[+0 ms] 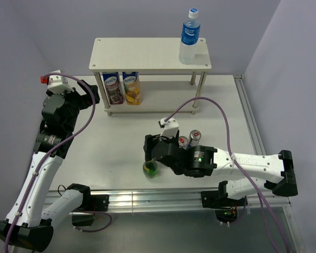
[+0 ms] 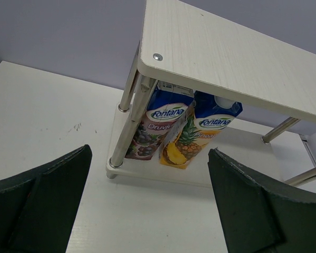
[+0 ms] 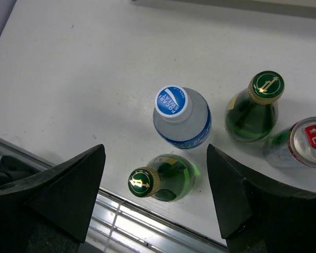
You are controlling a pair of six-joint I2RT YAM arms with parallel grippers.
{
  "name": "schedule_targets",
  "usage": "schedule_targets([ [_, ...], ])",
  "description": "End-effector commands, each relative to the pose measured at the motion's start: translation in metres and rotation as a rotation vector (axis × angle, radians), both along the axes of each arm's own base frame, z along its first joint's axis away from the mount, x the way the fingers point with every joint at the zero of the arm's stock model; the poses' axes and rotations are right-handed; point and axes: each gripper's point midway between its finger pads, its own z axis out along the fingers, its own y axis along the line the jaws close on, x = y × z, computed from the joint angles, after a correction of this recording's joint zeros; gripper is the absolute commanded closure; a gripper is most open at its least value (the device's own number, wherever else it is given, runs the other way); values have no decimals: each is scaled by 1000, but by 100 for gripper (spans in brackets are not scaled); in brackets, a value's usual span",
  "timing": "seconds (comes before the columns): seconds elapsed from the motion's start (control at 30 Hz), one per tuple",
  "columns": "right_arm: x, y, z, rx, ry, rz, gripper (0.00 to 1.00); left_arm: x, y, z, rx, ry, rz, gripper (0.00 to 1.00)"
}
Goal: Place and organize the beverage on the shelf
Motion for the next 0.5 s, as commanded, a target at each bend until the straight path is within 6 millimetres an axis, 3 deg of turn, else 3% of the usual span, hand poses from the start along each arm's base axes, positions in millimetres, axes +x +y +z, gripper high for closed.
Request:
schedule_targets([
  [0.0, 2, 8, -8, 19, 34, -50, 15, 0, 5, 10, 18, -33, 16, 1],
  [0.17, 6, 17, -27, -31, 36, -68, 14, 0, 4, 10, 16, -35, 13, 1],
  [0.47, 25, 24, -44, -120, 8, -132, 12, 0, 3, 10, 13, -34, 4, 1],
])
